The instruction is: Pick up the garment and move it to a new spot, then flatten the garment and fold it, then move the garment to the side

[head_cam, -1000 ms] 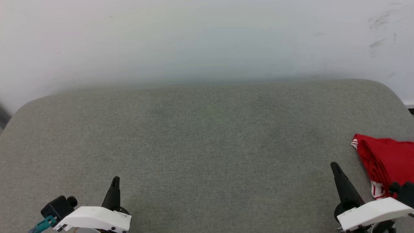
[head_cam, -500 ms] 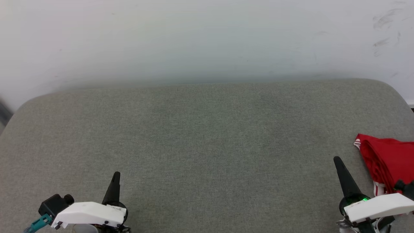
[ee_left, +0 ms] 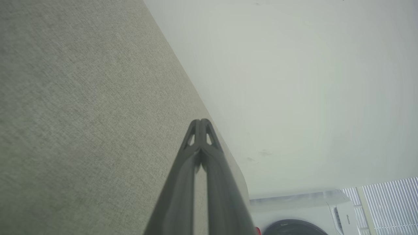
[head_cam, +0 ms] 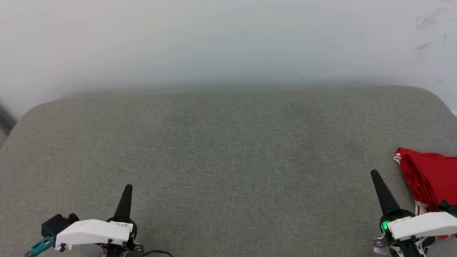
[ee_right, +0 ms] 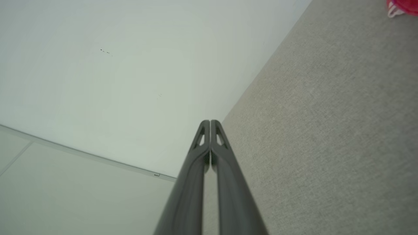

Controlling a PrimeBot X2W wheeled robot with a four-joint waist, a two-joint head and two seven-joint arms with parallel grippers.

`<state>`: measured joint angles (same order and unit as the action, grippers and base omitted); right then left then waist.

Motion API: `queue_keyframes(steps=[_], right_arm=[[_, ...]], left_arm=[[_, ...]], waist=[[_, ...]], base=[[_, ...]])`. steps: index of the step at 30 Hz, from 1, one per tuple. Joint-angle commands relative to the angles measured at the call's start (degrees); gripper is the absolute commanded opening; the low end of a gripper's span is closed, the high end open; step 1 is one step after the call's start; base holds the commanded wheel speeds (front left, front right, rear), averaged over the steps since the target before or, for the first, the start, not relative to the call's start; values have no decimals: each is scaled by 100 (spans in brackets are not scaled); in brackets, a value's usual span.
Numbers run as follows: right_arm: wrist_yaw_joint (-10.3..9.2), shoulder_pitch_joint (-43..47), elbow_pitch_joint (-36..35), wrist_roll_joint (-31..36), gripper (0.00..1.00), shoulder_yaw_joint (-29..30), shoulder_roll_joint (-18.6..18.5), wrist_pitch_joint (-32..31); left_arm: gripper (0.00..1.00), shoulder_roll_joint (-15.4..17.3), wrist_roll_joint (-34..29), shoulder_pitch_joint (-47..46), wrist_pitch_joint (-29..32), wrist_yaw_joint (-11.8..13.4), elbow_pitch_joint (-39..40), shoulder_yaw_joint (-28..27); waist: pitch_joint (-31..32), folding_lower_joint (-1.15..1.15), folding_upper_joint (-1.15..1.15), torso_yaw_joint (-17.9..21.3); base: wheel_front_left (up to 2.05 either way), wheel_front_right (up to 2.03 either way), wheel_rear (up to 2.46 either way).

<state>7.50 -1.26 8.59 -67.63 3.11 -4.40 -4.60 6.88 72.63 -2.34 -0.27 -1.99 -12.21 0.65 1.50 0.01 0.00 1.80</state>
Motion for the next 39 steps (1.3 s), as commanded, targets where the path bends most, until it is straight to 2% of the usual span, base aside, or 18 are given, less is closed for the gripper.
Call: queue_keyframes(steps=[1,39], right_arm=[[-1,-153,1,-174,0,24,14,-12],[-1,-434,418,-1969,0,212,82,-98]], left_arm=[[0,-7,135,-135,46,-56,21,-71],[0,-294,1551,-353,513,-446,-140,-551]], waist=[[-6,-1,0,-6],[-120,-1,0,-129]], base=[[0,0,0],[0,0,0]])
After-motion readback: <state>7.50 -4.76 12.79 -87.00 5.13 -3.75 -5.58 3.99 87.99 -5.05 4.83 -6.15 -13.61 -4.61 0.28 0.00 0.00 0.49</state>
